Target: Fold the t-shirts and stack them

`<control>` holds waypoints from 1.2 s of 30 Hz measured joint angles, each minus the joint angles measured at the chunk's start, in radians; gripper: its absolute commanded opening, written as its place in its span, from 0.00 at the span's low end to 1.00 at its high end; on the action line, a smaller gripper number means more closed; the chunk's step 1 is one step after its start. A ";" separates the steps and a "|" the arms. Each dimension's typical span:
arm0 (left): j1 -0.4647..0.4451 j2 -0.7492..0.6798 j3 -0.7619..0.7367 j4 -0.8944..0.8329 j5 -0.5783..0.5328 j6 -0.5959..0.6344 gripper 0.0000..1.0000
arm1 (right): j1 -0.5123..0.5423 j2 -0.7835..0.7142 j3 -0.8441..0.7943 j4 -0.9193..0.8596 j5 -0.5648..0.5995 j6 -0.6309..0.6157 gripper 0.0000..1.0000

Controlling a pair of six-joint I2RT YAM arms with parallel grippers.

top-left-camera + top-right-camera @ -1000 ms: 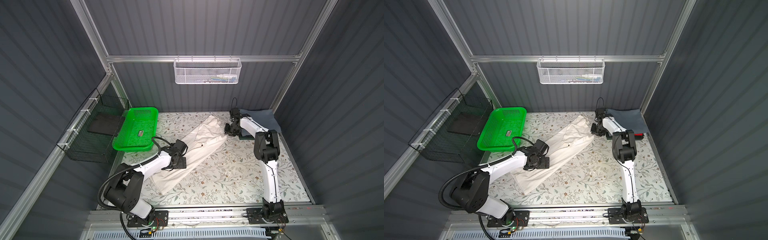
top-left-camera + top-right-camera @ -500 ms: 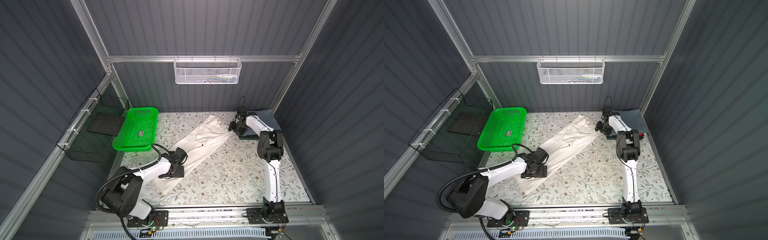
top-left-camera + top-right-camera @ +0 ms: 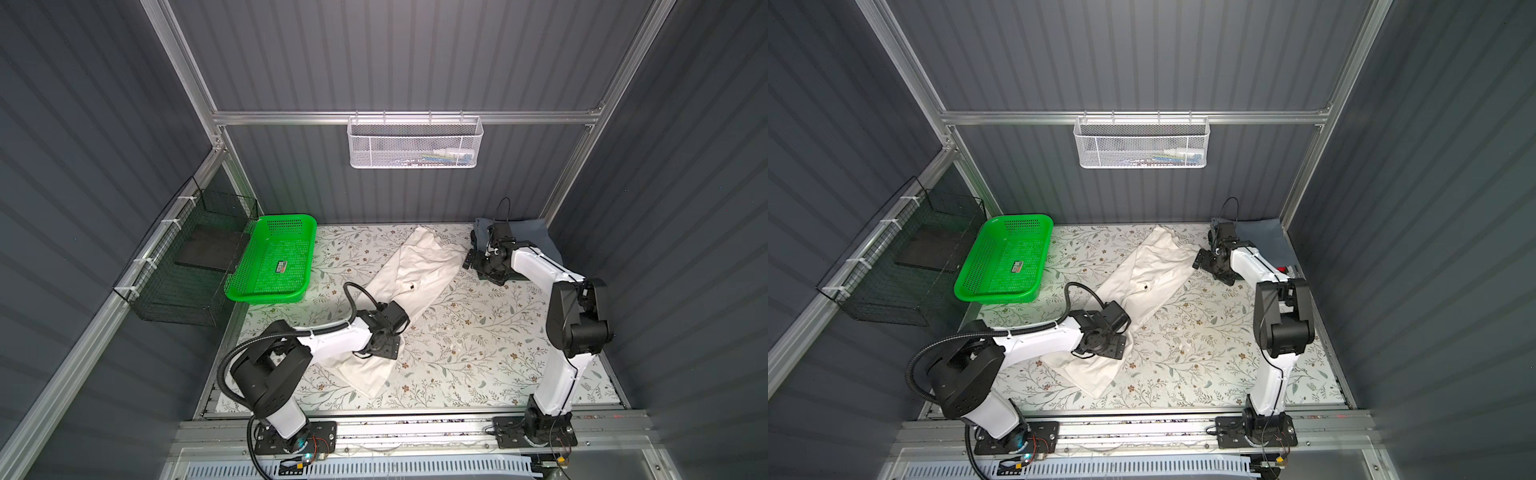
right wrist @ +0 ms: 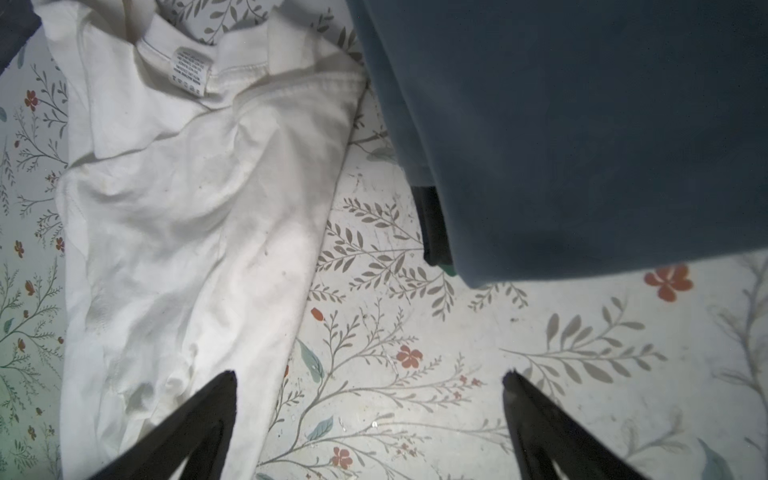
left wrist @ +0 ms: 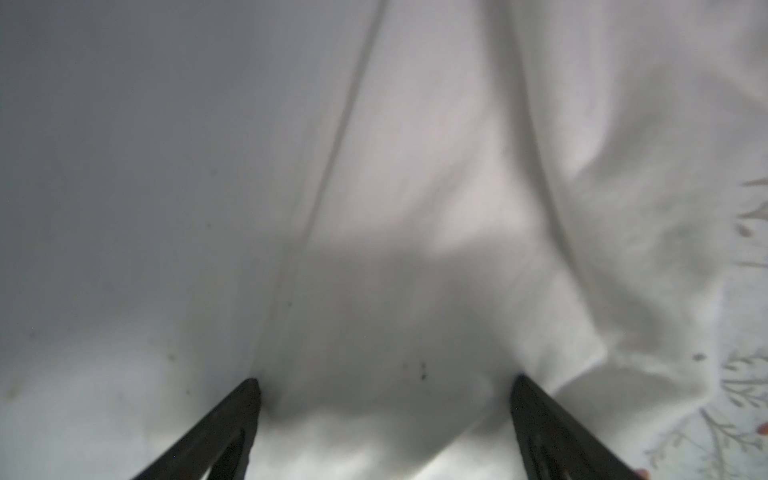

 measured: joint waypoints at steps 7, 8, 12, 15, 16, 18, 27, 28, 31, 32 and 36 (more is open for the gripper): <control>-0.135 0.138 0.167 -0.003 0.016 0.106 0.97 | -0.001 -0.021 -0.079 0.027 -0.024 0.015 0.99; -0.142 0.140 0.171 -0.002 0.016 0.118 0.98 | -0.001 -0.021 -0.079 0.032 -0.030 0.015 0.98; -0.153 0.128 0.171 -0.029 0.002 0.150 1.00 | -0.001 -0.019 -0.079 0.045 -0.054 0.021 0.98; -0.142 0.115 0.186 -0.068 -0.026 0.170 1.00 | -0.001 -0.021 -0.092 0.063 -0.074 0.029 0.98; -0.130 0.114 0.204 -0.081 -0.027 0.175 1.00 | -0.001 -0.026 -0.108 0.075 -0.079 0.031 0.98; -0.093 0.115 0.245 -0.088 -0.024 0.186 1.00 | -0.001 -0.048 -0.156 0.086 -0.085 0.038 0.98; 0.080 0.228 0.512 -0.033 -0.022 0.242 1.00 | -0.001 -0.266 -0.447 0.164 -0.109 0.094 0.99; 0.092 0.249 0.541 -0.019 -0.021 0.249 1.00 | -0.001 -0.286 -0.482 0.173 -0.110 0.101 0.99; 0.130 0.317 0.615 0.012 -0.008 0.265 1.00 | -0.001 -0.338 -0.578 0.193 -0.112 0.118 0.99; 0.143 0.348 0.646 0.020 -0.005 0.271 1.00 | -0.001 -0.354 -0.609 0.198 -0.113 0.126 0.99; 0.207 0.460 0.743 0.048 0.000 0.280 0.94 | -0.001 -0.419 -0.684 0.233 -0.116 0.144 0.99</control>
